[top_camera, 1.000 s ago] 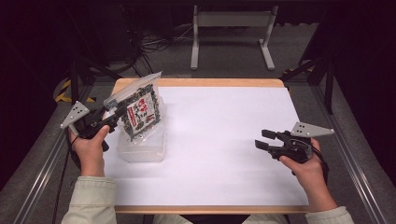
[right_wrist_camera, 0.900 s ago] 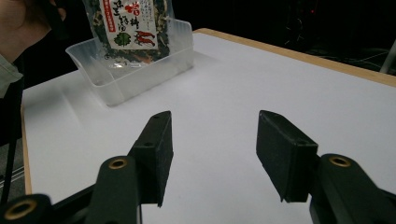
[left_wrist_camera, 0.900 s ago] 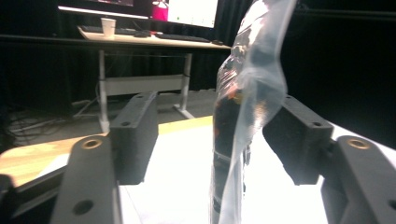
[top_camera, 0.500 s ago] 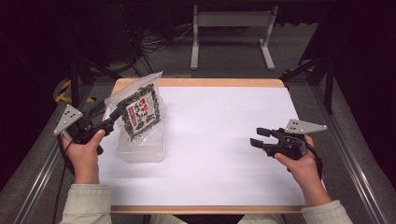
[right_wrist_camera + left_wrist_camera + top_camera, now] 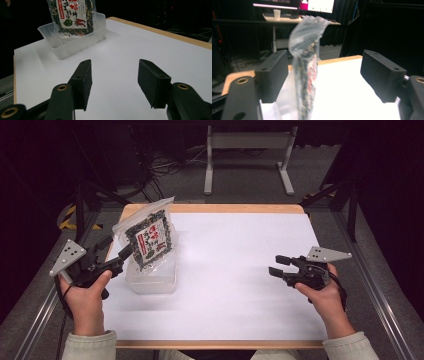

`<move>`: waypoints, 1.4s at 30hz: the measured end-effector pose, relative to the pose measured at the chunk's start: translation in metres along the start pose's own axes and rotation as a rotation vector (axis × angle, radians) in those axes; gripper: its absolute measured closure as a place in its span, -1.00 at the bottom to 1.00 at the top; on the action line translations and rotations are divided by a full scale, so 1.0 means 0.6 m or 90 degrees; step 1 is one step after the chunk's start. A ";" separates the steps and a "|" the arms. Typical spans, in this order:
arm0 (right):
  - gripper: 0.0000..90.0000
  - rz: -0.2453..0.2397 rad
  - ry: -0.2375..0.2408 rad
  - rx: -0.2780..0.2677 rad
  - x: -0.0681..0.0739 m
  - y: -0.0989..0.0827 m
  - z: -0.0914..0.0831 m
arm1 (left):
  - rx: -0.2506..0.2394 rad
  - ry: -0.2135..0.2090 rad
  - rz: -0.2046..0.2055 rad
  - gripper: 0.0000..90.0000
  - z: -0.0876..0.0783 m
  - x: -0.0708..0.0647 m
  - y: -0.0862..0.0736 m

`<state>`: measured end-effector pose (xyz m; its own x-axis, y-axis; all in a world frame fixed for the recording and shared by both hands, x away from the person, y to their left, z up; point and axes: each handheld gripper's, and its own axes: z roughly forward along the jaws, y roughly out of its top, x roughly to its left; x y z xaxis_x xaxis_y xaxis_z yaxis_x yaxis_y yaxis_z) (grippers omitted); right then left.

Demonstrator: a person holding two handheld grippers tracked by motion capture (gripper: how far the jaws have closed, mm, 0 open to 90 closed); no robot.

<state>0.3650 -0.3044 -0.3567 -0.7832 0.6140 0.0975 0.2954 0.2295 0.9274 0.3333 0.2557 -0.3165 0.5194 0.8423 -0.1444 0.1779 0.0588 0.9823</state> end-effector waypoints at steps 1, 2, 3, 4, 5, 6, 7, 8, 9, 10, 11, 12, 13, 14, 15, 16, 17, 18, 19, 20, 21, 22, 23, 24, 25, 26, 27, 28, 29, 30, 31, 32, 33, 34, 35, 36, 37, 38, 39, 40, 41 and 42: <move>0.02 0.002 0.000 0.000 -0.001 -0.001 -0.002 | 0.003 -0.001 0.001 -0.50 -0.004 -0.007 0.001; 0.02 0.002 -0.002 -0.001 -0.001 -0.002 -0.004 | 0.006 -0.004 0.002 -0.50 -0.008 -0.015 0.002; 0.02 0.003 -0.003 -0.001 -0.002 -0.003 -0.006 | 0.009 -0.008 0.008 -0.51 -0.012 -0.022 0.002; 0.02 0.005 -0.004 0.000 -0.002 -0.005 -0.008 | 0.009 -0.014 0.012 -0.51 -0.014 -0.030 0.003; 0.01 0.006 -0.006 0.001 -0.003 -0.007 -0.010 | 0.009 -0.024 0.016 -0.51 -0.017 -0.040 0.002; 0.01 0.007 -0.009 0.002 -0.004 -0.009 -0.013 | 0.009 -0.030 0.019 -0.51 -0.017 -0.045 0.002; 0.01 0.008 -0.011 0.003 -0.004 -0.010 -0.015 | 0.012 -0.039 0.022 -0.52 -0.017 -0.052 0.001; 0.00 0.009 -0.012 0.003 -0.005 -0.012 -0.017 | 0.014 -0.051 0.025 -0.52 -0.016 -0.059 -0.001; 0.00 0.010 -0.014 0.003 -0.005 -0.013 -0.020 | 0.017 -0.065 0.029 -0.52 -0.013 -0.066 -0.004; -0.01 0.010 -0.017 0.003 -0.005 -0.014 -0.022 | 0.012 -0.074 0.036 -0.52 -0.010 -0.073 -0.006; -0.02 0.011 -0.019 0.004 -0.006 -0.016 -0.024 | 0.005 -0.081 0.044 -0.52 -0.006 -0.079 -0.011; -0.03 0.012 -0.020 0.004 -0.006 -0.017 -0.026 | 0.006 -0.090 0.049 -0.52 0.000 -0.085 -0.015; -0.04 0.012 -0.022 0.005 -0.006 -0.018 -0.027 | 0.016 -0.104 0.051 -0.52 0.007 -0.091 -0.019; -0.05 0.013 -0.023 0.004 -0.006 -0.020 -0.029 | 0.022 -0.119 0.050 -0.53 0.015 -0.096 -0.025; -0.06 0.013 -0.024 0.004 -0.006 -0.021 -0.030 | 0.023 -0.136 0.045 -0.53 0.024 -0.102 -0.033; -0.07 0.013 -0.025 0.003 -0.006 -0.022 -0.032 | 0.026 -0.149 0.046 -0.52 0.032 -0.106 -0.039; -0.08 0.014 -0.025 0.003 -0.006 -0.023 -0.034 | 0.031 -0.163 0.043 -0.52 0.040 -0.110 -0.045; -0.09 0.015 -0.026 0.002 -0.006 -0.024 -0.035 | 0.037 -0.172 0.040 -0.52 0.045 -0.113 -0.050; -0.10 0.016 -0.026 0.002 -0.006 -0.026 -0.036 | 0.051 -0.187 0.028 -0.52 0.053 -0.116 -0.057; -0.10 0.016 -0.027 0.002 -0.007 -0.027 -0.037 | 0.063 -0.200 0.021 -0.53 0.059 -0.120 -0.062; -0.11 0.016 -0.027 0.003 -0.007 -0.029 -0.038 | 0.062 -0.210 0.022 -0.53 0.066 -0.125 -0.069; -0.11 0.017 -0.028 0.002 -0.007 -0.031 -0.039 | 0.066 -0.221 0.027 -0.53 0.073 -0.129 -0.077; -0.12 0.019 -0.029 0.003 -0.008 -0.035 -0.041 | 0.074 -0.225 0.032 -0.54 0.078 -0.133 -0.083; -0.13 0.020 -0.029 0.003 -0.008 -0.037 -0.041 | 0.080 -0.229 0.032 -0.55 0.084 -0.137 -0.090; -0.14 0.022 -0.030 0.003 -0.008 -0.040 -0.042 | 0.087 -0.234 0.036 -0.56 0.090 -0.141 -0.097; -0.14 0.022 -0.031 0.005 -0.009 -0.043 -0.043 | 0.092 -0.238 0.036 -0.57 0.096 -0.145 -0.105; -0.15 0.022 -0.032 0.006 -0.009 -0.047 -0.043 | 0.097 -0.246 0.036 -0.58 0.102 -0.149 -0.114; -0.16 0.025 -0.032 0.007 -0.009 -0.050 -0.043 | 0.108 -0.252 0.039 -0.59 0.110 -0.152 -0.124; -0.17 0.027 -0.032 0.008 -0.008 -0.054 -0.042 | 0.122 -0.257 0.048 -0.61 0.117 -0.154 -0.134; -0.17 0.029 -0.031 0.009 -0.008 -0.059 -0.041 | 0.133 -0.262 0.051 -0.62 0.125 -0.154 -0.144; -0.18 0.029 -0.030 0.011 -0.007 -0.065 -0.040 | 0.138 -0.269 0.051 -0.63 0.130 -0.154 -0.151; -0.18 0.031 -0.029 0.013 -0.007 -0.069 -0.038 | 0.139 -0.276 0.053 -0.65 0.137 -0.154 -0.162; -0.18 0.030 -0.030 0.018 -0.006 -0.075 -0.036 | 0.145 -0.278 0.050 -0.66 0.142 -0.156 -0.174; -0.18 0.029 -0.031 0.022 -0.006 -0.080 -0.035 | 0.156 -0.275 0.056 -0.69 0.147 -0.158 -0.184; -0.19 0.029 -0.031 0.026 -0.007 -0.085 -0.033 | 0.162 -0.273 0.067 -0.72 0.152 -0.161 -0.194; -0.19 0.030 -0.032 0.027 -0.007 -0.090 -0.032 | 0.147 -0.269 0.097 -0.72 0.157 -0.165 -0.204; -0.19 0.035 -0.031 0.026 -0.008 -0.095 -0.031 | 0.144 -0.265 0.121 -0.72 0.160 -0.171 -0.211; -0.19 0.044 -0.026 0.024 -0.009 -0.099 -0.030 | 0.159 -0.270 0.119 -0.72 0.162 -0.176 -0.215; -0.19 0.051 -0.022 0.024 -0.010 -0.103 -0.028 | 0.166 -0.278 0.112 -0.72 0.165 -0.180 -0.219; -0.19 0.059 -0.019 0.024 -0.011 -0.108 -0.025 | 0.162 -0.287 0.104 -0.72 0.167 -0.186 -0.223; -0.19 0.063 -0.017 0.027 -0.012 -0.112 -0.022 | 0.165 -0.296 0.107 -0.72 0.168 -0.191 -0.226; -0.19 0.062 -0.018 0.031 -0.011 -0.116 -0.019 | 0.175 -0.301 0.122 -0.72 0.170 -0.196 -0.229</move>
<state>0.3436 -0.3332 -0.4175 -0.7339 0.6562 0.1755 0.3964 0.2039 0.8951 0.3330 0.0938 -0.4464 0.8694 0.4895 -0.0672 0.2218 -0.2651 0.9384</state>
